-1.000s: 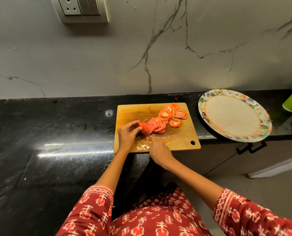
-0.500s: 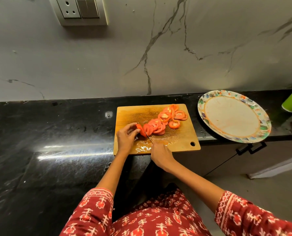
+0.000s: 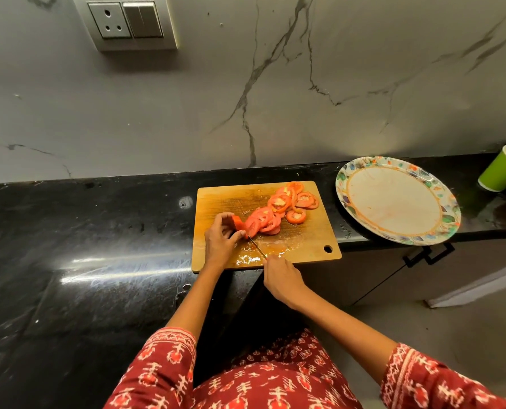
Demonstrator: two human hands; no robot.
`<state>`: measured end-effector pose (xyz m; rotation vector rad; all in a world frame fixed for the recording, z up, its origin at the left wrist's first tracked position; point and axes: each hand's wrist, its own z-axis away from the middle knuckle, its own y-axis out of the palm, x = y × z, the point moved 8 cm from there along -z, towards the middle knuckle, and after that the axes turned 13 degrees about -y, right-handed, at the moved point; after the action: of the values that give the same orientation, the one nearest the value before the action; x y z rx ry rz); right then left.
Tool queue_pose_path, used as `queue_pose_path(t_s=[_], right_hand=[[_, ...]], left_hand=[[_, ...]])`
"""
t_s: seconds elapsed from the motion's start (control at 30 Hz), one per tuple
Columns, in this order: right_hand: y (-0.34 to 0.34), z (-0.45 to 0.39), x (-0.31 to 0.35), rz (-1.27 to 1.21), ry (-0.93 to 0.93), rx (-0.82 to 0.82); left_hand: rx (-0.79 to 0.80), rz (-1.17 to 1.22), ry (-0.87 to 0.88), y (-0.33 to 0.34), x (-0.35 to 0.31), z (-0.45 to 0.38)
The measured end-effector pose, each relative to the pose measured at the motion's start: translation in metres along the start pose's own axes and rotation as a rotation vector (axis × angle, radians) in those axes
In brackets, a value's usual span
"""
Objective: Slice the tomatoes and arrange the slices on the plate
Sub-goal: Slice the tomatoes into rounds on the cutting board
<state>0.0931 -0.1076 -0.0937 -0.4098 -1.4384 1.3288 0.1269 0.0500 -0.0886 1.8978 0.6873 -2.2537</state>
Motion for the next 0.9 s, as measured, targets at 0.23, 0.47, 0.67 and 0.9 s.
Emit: queue_pose_path(t_s=[0.23,0.47,0.67,0.9], right_hand=[[-0.004,-0.018,0.013,-0.043,0.05,0.0],[0.002,0.009,-0.004,0.005,0.011,-0.001],[-0.009,0.003,0.0,-0.103,0.013,-0.046],[-0.018,-0.017,0.014,-0.179,-0.065,-0.12]], left_hand=[[0.007,-0.008,0.036,-0.002,-0.002,0.007],[-0.105,0.039,0.004,-0.02,-0.002,0.004],[0.001,-0.048,0.045,-0.007,-0.011,0.002],[-0.009,-0.025,0.085,-0.01,-0.011,0.002]])
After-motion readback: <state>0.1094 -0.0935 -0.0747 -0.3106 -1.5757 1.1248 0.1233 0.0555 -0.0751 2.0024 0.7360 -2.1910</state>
